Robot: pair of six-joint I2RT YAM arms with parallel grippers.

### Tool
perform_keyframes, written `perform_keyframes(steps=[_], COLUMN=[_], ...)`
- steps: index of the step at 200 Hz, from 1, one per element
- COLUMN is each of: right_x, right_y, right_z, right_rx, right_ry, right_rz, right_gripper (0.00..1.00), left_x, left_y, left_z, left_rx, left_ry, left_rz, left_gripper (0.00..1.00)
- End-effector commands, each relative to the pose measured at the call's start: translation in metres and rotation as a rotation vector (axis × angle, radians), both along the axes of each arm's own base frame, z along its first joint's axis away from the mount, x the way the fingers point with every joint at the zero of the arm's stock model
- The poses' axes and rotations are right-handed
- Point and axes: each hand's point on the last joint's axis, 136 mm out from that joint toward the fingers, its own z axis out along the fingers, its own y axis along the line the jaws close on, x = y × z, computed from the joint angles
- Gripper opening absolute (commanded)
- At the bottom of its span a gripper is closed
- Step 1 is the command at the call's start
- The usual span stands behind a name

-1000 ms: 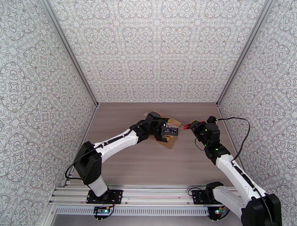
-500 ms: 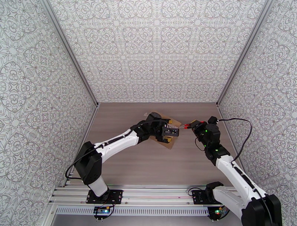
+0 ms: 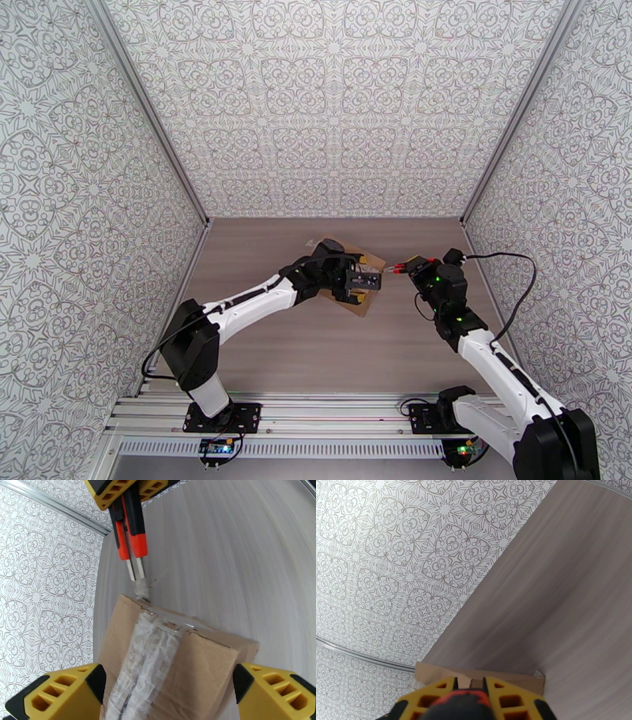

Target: Unpack the express box

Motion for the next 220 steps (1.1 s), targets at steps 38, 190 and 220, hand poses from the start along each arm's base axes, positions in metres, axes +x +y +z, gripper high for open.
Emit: perform_keyframes(steps=[38,190,220], right_x=[0.005,0.010,0.020], right_y=[0.004,0.026,0.033], right_z=[0.015,-0.009,-0.009], right_rx=[0.021,0.074,0.060], right_ry=[-0.059,0.011,0.013], right_rz=[0.005,0.080,0.109], right_gripper=[0.00,0.00,0.00], left_x=[-0.001,0.020,0.018], left_y=[-0.009,-0.016,-0.020], left_z=[0.001,-0.010,-0.004], left_rx=[-0.024,-0.020,-0.032], left_ry=[0.014,0.004,0.023], left_rz=[-0.012,0.052,0.044], left_gripper=[0.91,0.89,0.88])
